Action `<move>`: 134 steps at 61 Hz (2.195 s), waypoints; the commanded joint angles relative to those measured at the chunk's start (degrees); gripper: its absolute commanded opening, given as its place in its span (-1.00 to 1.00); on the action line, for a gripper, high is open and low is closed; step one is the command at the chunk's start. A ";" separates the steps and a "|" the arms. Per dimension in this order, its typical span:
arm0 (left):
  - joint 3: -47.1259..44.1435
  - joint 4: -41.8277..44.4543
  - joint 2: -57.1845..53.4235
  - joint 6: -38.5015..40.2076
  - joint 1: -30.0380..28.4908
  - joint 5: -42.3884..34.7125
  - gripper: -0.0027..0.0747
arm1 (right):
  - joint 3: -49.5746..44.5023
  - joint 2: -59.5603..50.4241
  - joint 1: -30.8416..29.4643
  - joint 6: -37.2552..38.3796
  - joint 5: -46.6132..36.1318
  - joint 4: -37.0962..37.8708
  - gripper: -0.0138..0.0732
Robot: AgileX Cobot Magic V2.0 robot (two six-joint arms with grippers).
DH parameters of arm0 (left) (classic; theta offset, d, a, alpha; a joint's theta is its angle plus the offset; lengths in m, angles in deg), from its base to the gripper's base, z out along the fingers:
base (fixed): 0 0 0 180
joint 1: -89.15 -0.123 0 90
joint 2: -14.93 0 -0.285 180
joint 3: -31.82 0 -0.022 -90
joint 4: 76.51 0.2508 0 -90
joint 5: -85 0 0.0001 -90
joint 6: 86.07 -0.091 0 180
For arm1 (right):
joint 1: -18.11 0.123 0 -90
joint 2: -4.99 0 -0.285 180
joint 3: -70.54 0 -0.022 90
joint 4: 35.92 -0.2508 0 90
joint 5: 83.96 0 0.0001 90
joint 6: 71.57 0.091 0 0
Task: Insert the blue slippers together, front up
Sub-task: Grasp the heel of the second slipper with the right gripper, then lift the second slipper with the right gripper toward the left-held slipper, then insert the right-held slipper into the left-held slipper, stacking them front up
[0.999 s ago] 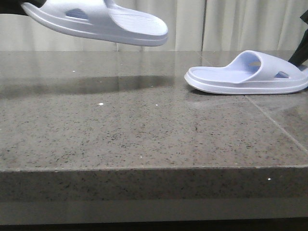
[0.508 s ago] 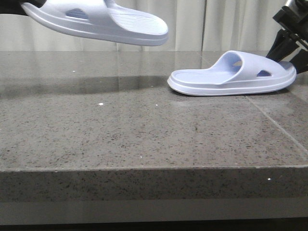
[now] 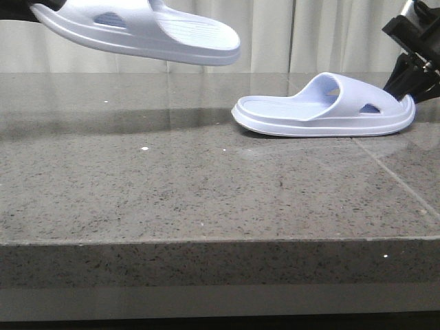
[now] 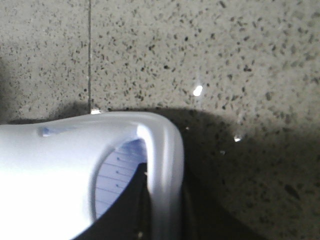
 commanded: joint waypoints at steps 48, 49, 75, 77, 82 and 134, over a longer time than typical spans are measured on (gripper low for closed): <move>1.38 -4.76 -2.80 0.37 0.32 3.14 -0.98 | 4.83 -17.96 -6.77 0.32 7.64 -19.12 -0.84; 1.38 -4.76 -2.80 0.37 0.32 3.14 -0.98 | 5.28 -18.05 -6.77 0.32 7.64 -19.51 -0.84; 1.38 -4.76 -2.80 0.37 0.32 3.14 -0.98 | 7.55 -19.64 -3.17 0.80 7.57 -23.26 -0.84; 1.38 -4.76 -2.80 0.37 0.32 3.14 -0.98 | 7.55 -19.57 -2.30 0.75 7.51 -23.26 -0.84; 1.38 -4.76 -2.80 0.37 0.32 3.35 -0.98 | 7.55 -19.48 -0.26 0.09 7.19 -23.19 -0.84; 1.38 -7.66 -2.80 0.37 0.32 5.29 -0.98 | 7.55 -13.35 8.24 -0.33 -3.11 -24.96 -0.84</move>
